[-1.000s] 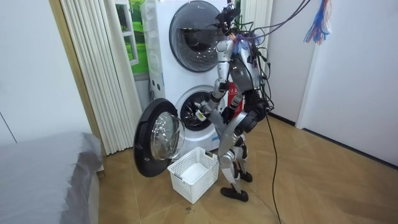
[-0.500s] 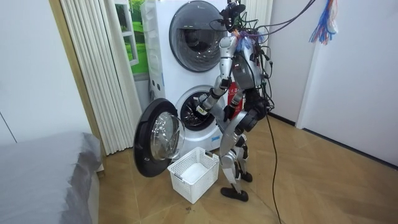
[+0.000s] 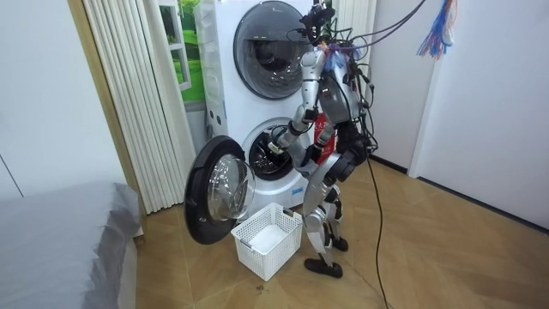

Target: Put towel into washing machine

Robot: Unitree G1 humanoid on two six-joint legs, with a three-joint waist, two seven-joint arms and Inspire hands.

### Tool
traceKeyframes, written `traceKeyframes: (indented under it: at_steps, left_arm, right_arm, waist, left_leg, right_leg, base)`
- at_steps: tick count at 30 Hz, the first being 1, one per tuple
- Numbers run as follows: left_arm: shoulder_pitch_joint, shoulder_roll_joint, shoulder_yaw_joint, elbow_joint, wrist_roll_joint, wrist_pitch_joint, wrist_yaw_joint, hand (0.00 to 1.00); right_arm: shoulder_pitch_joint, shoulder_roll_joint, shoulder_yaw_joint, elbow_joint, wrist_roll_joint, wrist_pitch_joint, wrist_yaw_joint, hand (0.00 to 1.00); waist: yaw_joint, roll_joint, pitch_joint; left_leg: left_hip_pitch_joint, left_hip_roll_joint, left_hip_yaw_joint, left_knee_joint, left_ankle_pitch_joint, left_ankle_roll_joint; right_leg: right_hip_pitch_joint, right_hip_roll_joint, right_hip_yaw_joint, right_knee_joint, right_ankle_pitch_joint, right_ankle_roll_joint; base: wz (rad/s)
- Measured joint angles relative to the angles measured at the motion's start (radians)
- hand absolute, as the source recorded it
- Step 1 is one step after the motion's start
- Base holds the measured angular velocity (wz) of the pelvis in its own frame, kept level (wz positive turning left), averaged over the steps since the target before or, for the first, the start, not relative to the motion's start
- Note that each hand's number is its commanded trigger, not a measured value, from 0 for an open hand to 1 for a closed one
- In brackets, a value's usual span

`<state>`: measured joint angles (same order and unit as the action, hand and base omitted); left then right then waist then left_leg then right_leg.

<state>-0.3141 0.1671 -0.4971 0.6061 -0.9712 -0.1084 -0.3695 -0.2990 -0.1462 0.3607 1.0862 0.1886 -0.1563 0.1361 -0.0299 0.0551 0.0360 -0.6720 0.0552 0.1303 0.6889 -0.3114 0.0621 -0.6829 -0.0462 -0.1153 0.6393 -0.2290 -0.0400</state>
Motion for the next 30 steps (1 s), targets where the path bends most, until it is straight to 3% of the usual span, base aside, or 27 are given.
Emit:
traceKeyframes:
  at_steps: [1, 7, 11, 17, 21, 27, 30]
  left_arm:
    - [0.0, 0.0, 0.007, 0.0, 0.0, 0.0, 0.0, 0.0]
    - [0.002, -0.001, 0.03, 0.001, 0.005, 0.005, 0.0, 0.0]
    - [0.009, -0.012, 0.031, 0.001, 0.005, 0.007, 0.001, 0.0]
    - [0.083, -0.017, 0.1, 0.013, 0.21, 0.006, 0.038, 0.0]
    - [0.108, -0.014, 0.151, 0.145, 0.394, 0.001, 0.118, 0.0]
    - [0.159, -0.003, 0.182, 0.27, 0.496, 0.033, 0.22, 0.0]
    - [0.16, -0.017, 0.182, 0.279, 0.536, 0.052, 0.258, 0.0]
  right_arm:
    - [0.003, 0.002, 0.0, 0.0, 0.002, -0.003, 0.0, 1.0]
    - [0.006, 0.026, -0.033, 0.033, 0.012, -0.008, -0.004, 1.0]
    - [0.012, 0.025, -0.033, 0.049, 0.076, 0.01, -0.027, 1.0]
    - [0.008, 0.021, -0.078, 0.095, 0.12, 0.062, -0.062, 1.0]
    - [-0.021, 0.009, -0.129, 0.128, 0.209, 0.107, -0.07, 1.0]
    - [-0.047, -0.052, -0.191, 0.179, 0.362, 0.155, -0.081, 1.0]
    - [-0.065, -0.075, -0.197, 0.206, 0.406, 0.171, -0.091, 1.0]
  waist:
    - [0.0, 0.0, 0.0]
    - [-0.002, -0.002, 0.0015]
    - [0.009, 0.003, 0.0049]
    - [0.042, 0.007, 0.0105]
    - [0.069, 0.011, 0.0126]
    - [0.106, 0.012, 0.0132]
    - [0.12, 0.012, 0.0139]
  left_leg:
    - [0.0, 0.0, -0.001, 0.0, 0.0, 0.0]
    - [0.017, 0.0, -0.002, 0.0, 0.0, 0.0]
    - [0.027, 0.0, -0.012, -0.005, 0.0, 0.0]
    - [0.03, -0.017, -0.01, -0.059, 0.025, -0.004]
    - [0.012, -0.031, -0.025, -0.075, 0.039, -0.011]
    - [-0.019, -0.037, -0.037, -0.067, 0.04, -0.01]
    - [-0.024, -0.043, -0.042, -0.063, 0.044, -0.005]
  right_leg:
    - [0.0, 0.0, 0.0, 0.0, 0.0, 0.0]
    - [0.02, 0.0, -0.004, -0.004, 0.0, 0.0]
    - [0.042, -0.002, -0.019, -0.019, 0.002, 0.0]
    - [0.031, -0.014, -0.02, -0.033, 0.004, -0.001]
    - [0.008, -0.025, -0.032, -0.029, 0.001, -0.004]
    - [-0.016, -0.035, -0.052, -0.017, 0.0, -0.004]
    - [-0.018, -0.043, -0.059, -0.013, -0.001, -0.003]
  base:
    - [0.0]
    - [0.0]
    - [0.07]
    - [0.07]
    - [0.12]
    - [0.08]
    - [0.09]
